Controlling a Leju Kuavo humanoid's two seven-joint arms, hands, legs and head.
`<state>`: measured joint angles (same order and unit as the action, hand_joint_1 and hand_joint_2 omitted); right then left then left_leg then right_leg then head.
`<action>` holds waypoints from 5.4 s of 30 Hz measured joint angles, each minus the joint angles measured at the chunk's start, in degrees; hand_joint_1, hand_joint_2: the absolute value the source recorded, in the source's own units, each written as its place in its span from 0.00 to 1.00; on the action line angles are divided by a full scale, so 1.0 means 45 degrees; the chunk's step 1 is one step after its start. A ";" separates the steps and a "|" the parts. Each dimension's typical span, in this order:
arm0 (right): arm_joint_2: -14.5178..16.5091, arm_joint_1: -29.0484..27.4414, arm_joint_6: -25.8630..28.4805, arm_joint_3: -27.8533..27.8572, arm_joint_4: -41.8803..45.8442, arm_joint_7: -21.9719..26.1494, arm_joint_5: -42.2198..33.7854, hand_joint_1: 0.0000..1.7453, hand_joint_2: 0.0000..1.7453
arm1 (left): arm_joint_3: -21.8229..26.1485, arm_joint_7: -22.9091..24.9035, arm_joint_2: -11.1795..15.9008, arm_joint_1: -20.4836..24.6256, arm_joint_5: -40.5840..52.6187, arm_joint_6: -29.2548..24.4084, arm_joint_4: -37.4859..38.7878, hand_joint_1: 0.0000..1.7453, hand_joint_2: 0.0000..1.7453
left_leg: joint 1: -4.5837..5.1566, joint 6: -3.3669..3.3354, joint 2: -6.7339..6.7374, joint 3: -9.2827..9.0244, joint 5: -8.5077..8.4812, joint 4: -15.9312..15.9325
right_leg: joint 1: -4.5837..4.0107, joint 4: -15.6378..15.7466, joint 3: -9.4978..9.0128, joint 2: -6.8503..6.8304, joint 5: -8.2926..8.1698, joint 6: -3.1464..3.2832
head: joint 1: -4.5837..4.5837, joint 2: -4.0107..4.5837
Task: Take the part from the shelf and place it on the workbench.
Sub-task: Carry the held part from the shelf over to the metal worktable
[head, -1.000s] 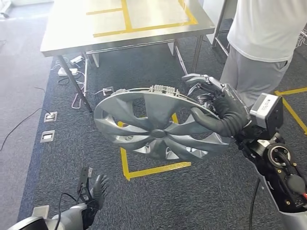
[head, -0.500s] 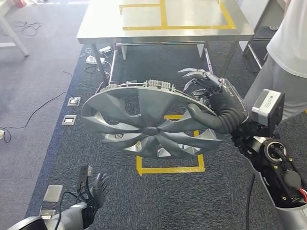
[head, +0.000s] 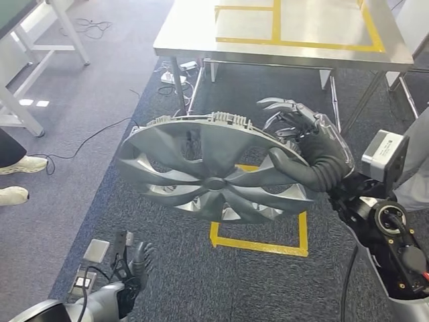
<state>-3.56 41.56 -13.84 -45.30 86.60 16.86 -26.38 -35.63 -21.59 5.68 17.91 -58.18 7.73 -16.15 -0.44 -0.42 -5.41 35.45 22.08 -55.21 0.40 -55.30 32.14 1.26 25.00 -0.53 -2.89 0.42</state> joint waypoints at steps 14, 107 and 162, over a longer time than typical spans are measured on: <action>-0.0097 -0.0278 0.0268 0.0441 0.0435 -0.0125 -0.0060 1.00 1.00 | 0.0000 0.0090 -0.0023 0.0026 0.0039 -0.0006 0.0000 0.00 0.00 | -0.0026 0.0095 0.0167 -0.0110 -0.0016 0.0158 | -0.0055 0.0042 -0.0001 0.0136 -0.0028 0.0108 | -0.0055 0.0000; -0.2352 -0.1890 0.2163 0.3501 0.3268 -0.1133 -0.0041 1.00 1.00 | -0.0175 0.0506 -0.0595 0.0504 0.0478 0.0225 0.0004 0.00 0.00 | 0.0171 -0.0059 0.0954 -0.0738 0.0754 -0.0038 | 0.0015 0.0241 0.0016 -0.0192 -0.0369 0.0051 | 0.0082 0.0000; -0.1904 -0.1048 0.1802 0.3170 0.1939 -0.0365 -0.0002 1.00 1.00 | -0.0278 0.0493 -0.0105 0.0485 -0.0043 0.0331 0.0013 0.00 0.00 | 0.0164 -0.0270 0.0959 -0.1433 0.0860 0.0164 | -0.0143 -0.0725 0.1193 -0.0198 -0.0072 0.0004 | 0.0133 0.0000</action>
<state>-12.13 36.84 -5.73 -31.04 95.32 15.21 -26.39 -36.88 -19.37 5.20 20.09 -58.37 9.22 -16.09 0.30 -1.63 -1.10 29.00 25.95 -54.48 -0.24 -58.57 37.51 0.37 24.68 -0.51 -2.29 0.42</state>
